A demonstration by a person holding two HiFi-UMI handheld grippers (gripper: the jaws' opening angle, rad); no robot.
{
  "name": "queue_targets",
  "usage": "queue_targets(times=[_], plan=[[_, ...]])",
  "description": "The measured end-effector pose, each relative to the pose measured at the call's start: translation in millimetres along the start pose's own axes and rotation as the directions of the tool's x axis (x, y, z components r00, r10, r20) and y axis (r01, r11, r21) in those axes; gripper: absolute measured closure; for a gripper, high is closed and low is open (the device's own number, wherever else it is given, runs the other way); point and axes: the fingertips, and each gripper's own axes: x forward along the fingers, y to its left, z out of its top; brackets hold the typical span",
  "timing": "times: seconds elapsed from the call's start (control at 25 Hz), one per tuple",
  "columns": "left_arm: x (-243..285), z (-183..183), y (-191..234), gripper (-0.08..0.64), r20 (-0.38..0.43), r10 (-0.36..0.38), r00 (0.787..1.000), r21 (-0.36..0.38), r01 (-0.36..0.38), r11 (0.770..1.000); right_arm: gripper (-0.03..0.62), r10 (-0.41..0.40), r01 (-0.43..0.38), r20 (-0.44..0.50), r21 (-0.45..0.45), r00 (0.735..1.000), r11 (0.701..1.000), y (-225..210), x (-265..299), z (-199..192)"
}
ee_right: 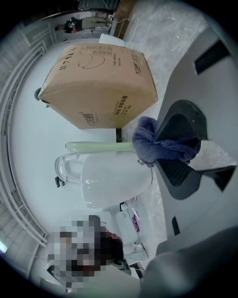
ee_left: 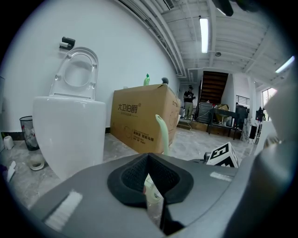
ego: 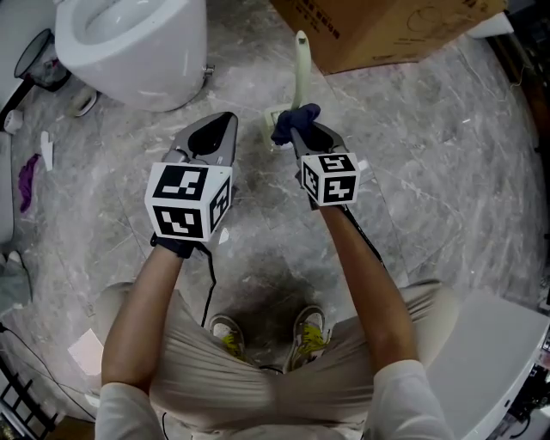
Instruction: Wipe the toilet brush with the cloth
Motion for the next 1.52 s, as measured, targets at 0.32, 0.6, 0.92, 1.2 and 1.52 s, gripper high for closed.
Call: queue_targets(times=[0.32, 0.6, 0.92, 1.2, 1.52], plan=[[1, 7, 2, 0.558, 0.015, 0.0, 1.0, -0.017, 0.001, 1.0, 0.482, -0.023, 0.021, 0.078, 0.028, 0.997, 0.999, -4, -22, 34], [3, 15, 1, 0.558, 0.031, -0.01, 0.999, -0.019, 0.01, 1.0, 0.482, -0.016, 0.012, 0.137, 0.029, 0.99, 1.0, 0, -34, 68], [-2, 21, 2, 0.558, 0.048, -0.014, 0.999, -0.02, 0.015, 1.0, 0.482, -0.025, 0.014, 0.238, 0.048, 0.971, 0.999, -8, -50, 117], [-1, 23, 3, 0.558, 0.053, -0.017, 0.998, -0.025, 0.018, 1.0, 0.482, -0.018, 0.006, 0.286, 0.042, 0.958, 0.999, -14, -59, 149], [-1, 24, 6, 0.558, 0.063, -0.021, 0.998, -0.018, 0.022, 1.0, 0.482, 0.006, 0.011, 0.293, -0.058, 0.956, 0.998, -34, -76, 196]])
